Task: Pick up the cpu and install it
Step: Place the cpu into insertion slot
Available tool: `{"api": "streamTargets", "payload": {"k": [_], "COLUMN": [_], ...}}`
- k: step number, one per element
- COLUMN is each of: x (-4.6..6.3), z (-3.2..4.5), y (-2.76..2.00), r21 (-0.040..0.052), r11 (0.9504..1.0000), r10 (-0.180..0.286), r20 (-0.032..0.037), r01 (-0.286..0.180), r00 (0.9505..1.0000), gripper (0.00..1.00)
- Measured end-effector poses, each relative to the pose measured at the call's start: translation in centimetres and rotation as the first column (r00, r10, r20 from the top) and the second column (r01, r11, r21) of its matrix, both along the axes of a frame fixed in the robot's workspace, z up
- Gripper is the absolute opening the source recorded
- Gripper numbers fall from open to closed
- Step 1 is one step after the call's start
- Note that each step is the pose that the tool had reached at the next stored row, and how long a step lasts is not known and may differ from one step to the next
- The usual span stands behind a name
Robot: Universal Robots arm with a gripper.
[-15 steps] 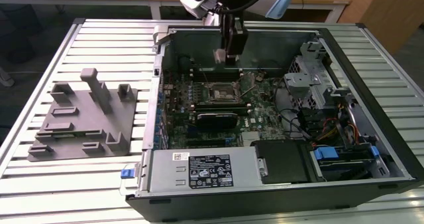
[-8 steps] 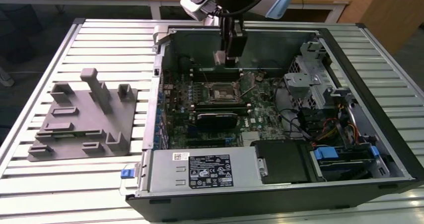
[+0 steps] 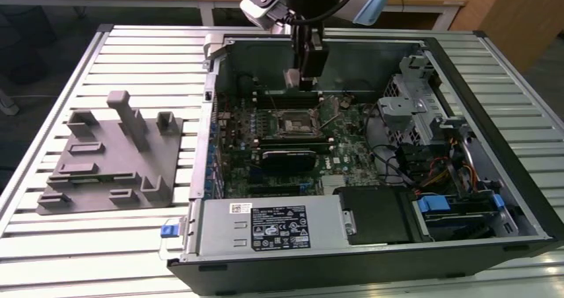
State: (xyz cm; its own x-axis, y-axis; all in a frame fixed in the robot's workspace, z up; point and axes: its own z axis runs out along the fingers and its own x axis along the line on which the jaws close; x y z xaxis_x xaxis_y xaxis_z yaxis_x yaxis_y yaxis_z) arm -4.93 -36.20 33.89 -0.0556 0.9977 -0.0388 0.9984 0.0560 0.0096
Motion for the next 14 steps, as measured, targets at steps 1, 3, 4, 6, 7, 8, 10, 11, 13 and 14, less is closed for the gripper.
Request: {"api": "streamTargets", "payload": {"k": [1,3,4,6,7,8,10,11,13,14], "x": [0.0,0.0,0.0,0.0,0.0,0.0,0.0,0.0,0.1,0.1], "z": [-0.04,-0.16,-0.21,-0.35,-0.46,-0.60,-0.95,-1.10,-1.36,-1.46], "y": [0.00,0.00,0.00,0.00,0.00,0.00,0.10,0.22,0.49,0.63], "r21": [0.0000,0.0000,0.0000,0.0000,0.0000,-0.0001,-0.0001,-0.0002,0.0000,0.0000], "r11": [1.0000,1.0000,1.0000,1.0000,1.0000,1.0000,1.0000,1.0000,1.0000,1.0000], "r10": [0.000,0.000,0.000,0.000,0.000,0.000,0.000,0.000,0.000,0.000], "r20": [0.0000,0.0000,0.0000,0.0000,0.0000,0.0000,-0.0001,-0.0001,0.0000,0.0000], "r01": [0.000,0.000,0.000,0.000,0.000,0.000,0.000,0.000,0.000,0.000], "r00": [1.0000,1.0000,1.0000,1.0000,1.0000,1.0000,1.0000,1.0000,1.0000,1.0000], "gripper": [0.54,0.54,0.54,0.54,0.54,0.54,0.54,0.54,0.54,0.54]}}
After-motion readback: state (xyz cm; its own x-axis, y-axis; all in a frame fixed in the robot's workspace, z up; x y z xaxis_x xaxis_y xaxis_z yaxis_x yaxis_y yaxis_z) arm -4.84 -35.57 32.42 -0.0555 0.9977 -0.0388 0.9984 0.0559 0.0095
